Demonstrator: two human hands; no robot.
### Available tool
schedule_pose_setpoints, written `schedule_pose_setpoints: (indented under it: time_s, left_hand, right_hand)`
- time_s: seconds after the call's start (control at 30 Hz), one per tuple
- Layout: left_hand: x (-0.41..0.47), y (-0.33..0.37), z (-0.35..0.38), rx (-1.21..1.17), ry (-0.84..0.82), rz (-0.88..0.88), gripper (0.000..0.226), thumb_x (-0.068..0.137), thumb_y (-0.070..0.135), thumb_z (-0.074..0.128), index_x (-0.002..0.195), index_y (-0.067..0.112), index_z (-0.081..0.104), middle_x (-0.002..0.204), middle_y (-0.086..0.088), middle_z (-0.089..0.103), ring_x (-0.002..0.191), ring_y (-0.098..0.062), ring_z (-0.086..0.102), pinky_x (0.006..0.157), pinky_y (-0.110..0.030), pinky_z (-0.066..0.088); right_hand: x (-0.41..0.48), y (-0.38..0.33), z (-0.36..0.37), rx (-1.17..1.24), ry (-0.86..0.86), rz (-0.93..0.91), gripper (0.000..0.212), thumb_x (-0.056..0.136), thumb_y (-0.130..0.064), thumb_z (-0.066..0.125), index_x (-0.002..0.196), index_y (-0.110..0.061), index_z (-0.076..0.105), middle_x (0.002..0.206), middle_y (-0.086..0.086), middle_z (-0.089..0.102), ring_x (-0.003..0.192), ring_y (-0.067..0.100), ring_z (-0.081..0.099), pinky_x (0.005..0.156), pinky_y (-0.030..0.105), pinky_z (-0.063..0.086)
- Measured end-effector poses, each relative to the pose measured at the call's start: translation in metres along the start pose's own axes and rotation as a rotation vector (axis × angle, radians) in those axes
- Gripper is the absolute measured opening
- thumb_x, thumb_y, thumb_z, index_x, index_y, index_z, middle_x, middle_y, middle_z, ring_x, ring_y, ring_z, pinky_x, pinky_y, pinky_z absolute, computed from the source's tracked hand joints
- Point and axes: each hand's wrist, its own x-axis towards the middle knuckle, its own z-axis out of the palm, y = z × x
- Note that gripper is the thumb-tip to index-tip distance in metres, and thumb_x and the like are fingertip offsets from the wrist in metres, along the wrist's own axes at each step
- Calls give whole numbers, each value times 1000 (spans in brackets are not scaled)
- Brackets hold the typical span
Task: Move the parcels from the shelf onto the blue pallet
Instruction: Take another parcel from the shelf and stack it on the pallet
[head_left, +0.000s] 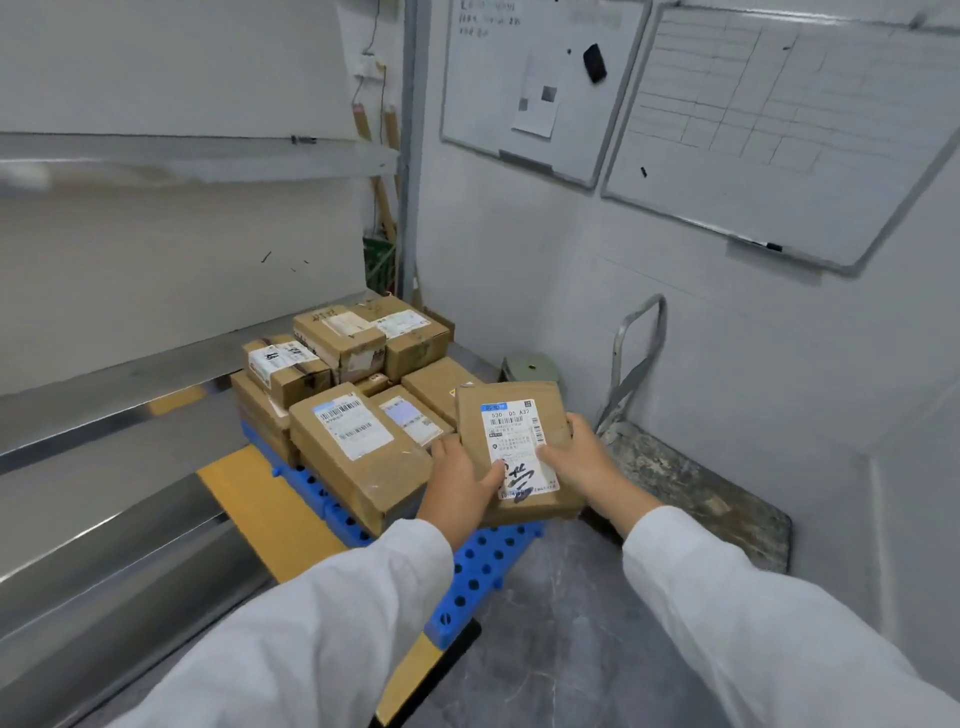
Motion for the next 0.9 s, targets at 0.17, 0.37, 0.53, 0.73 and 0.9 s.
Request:
schedule_pose_setpoints:
  time_s: [0.17,0.37,0.53,0.73,0.9]
  left_hand:
    - [58,2,-1,-20,104,-96,56,91,40,63,132,10,39,128,-5,37,110,-21,55,95,-35,48]
    - [104,-13,-12,31,168,-188,61,90,40,64,133,7,36,131,-6,37,114,-22,52,98,-38,47]
    - [137,-25,-19,49,224,-227,63,88,42,67,134,8,41,131,-6,38,117,-22,50,100,-37,44]
    - [162,-48,-20,187,352,-339,62,85,51,64,127,11,45,124,-4,39,119,-22,40,103,-41,40]
    - [177,-58,-15,293,439,-415,58,84,52,63,124,13,47,120,-5,43,117,-23,34,101,-38,36]
  right_hand:
    - [80,-33,6,-107,-118,-90,56,86,-10,63,136,-9,39,127,9,58,112,24,58,87,33,49]
    - [140,-49,37,-145,-233,-154,59,87,-12,64,140,-10,36,132,9,54,116,22,55,87,29,46]
    - [184,-60,56,-204,-337,-190,56,89,-18,63,138,-11,36,132,8,53,117,23,54,84,30,44]
    - [232,-65,92,-165,-518,-229,57,87,-16,64,136,-13,36,133,5,52,116,17,52,90,30,45]
    - [265,-65,116,-225,-631,-286,51,85,-24,67,131,-15,46,126,0,57,116,20,55,95,44,50]
